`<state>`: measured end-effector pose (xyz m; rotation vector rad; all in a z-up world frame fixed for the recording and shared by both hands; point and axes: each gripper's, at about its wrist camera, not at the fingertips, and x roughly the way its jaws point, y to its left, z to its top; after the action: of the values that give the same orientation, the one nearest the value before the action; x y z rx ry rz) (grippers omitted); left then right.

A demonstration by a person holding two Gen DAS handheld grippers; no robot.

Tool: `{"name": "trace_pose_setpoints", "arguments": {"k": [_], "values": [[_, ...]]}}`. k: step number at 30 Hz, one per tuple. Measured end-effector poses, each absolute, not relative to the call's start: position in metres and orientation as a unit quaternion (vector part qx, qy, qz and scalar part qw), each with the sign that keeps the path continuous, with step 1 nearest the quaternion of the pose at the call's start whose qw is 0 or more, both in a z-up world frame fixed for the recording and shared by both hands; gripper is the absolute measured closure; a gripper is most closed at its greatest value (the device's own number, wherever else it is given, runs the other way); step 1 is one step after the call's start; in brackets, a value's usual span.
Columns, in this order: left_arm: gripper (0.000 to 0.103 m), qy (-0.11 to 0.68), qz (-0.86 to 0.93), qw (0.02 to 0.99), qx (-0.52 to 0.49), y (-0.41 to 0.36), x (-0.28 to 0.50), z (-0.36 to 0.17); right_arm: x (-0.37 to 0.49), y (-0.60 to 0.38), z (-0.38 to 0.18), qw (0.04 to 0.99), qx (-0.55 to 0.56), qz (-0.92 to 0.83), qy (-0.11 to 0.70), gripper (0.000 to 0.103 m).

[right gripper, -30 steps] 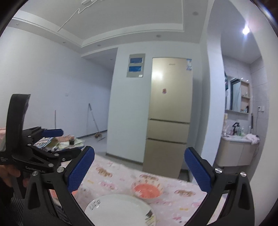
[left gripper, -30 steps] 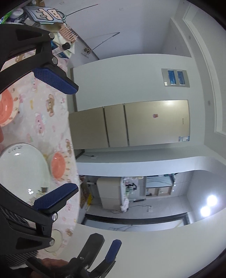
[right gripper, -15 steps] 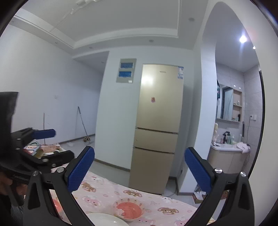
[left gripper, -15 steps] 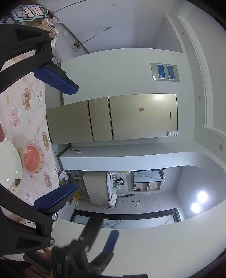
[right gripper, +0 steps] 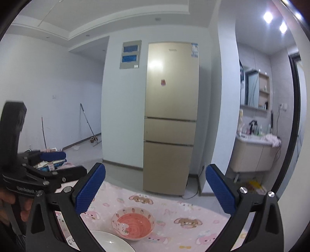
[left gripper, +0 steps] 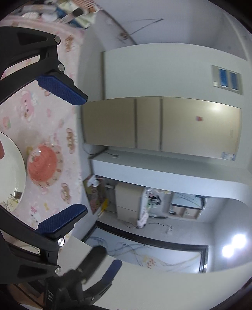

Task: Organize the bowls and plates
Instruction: 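Raise both grippers away from the plate stack, then move both grippers to the rim of a pink strawberry-rim bowl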

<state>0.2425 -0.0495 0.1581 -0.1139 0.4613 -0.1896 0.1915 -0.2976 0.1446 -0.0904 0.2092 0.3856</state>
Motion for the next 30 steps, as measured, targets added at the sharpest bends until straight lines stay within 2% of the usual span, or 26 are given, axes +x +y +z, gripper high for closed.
{"name": "trace_pose_setpoints", "arguments": {"k": [9,13,14,16,17,18,19,20,22,25,26,27,30], "values": [[0.000,0.323,-0.064,0.942,-0.059,-0.053,0.298,0.082,0.257,-0.291,0.070,0.957,-0.029,0.178,0.227,0.000],[0.000,0.355,-0.048,0.931,-0.063,-0.057,0.317,0.052,0.278,-0.295,0.038,0.940,0.011,0.192,0.281,0.000],[0.000,0.367,-0.039,0.927,-0.067,-0.057,0.321,0.044,0.283,-0.296,0.031,0.936,0.017,0.193,0.293,0.003],[0.000,0.391,-0.037,0.917,-0.070,-0.060,0.330,0.028,0.293,-0.295,0.014,0.929,0.007,0.187,0.320,0.016],[0.000,0.404,-0.046,0.911,-0.069,-0.062,0.334,0.020,0.296,-0.293,0.006,0.926,-0.003,0.182,0.332,0.028],[0.000,0.411,-0.048,0.908,-0.067,-0.063,0.336,0.013,0.299,-0.293,0.000,0.922,-0.004,0.184,0.341,0.035],[0.003,0.415,-0.048,0.906,-0.064,-0.064,0.339,0.008,0.302,-0.293,-0.006,0.917,0.001,0.189,0.350,0.037],[0.006,0.418,-0.047,0.905,-0.061,-0.065,0.340,0.003,0.303,-0.292,-0.012,0.912,0.009,0.195,0.360,0.038],[0.025,0.433,-0.044,0.899,-0.054,-0.065,0.344,-0.005,0.304,-0.291,-0.020,0.908,0.008,0.197,0.369,0.040],[0.035,0.452,-0.056,0.887,-0.081,-0.060,0.349,-0.018,0.307,-0.286,-0.032,0.903,0.001,0.199,0.381,0.055],[0.037,0.457,-0.062,0.882,-0.093,-0.058,0.351,-0.022,0.309,-0.284,-0.035,0.899,0.000,0.205,0.387,0.067],[0.040,0.460,-0.063,0.880,-0.096,-0.056,0.351,-0.023,0.311,-0.282,-0.039,0.894,0.001,0.211,0.396,0.073],[0.050,0.463,-0.065,0.878,-0.100,-0.054,0.354,-0.027,0.316,-0.280,-0.047,0.887,0.012,0.217,0.407,0.075]]}}
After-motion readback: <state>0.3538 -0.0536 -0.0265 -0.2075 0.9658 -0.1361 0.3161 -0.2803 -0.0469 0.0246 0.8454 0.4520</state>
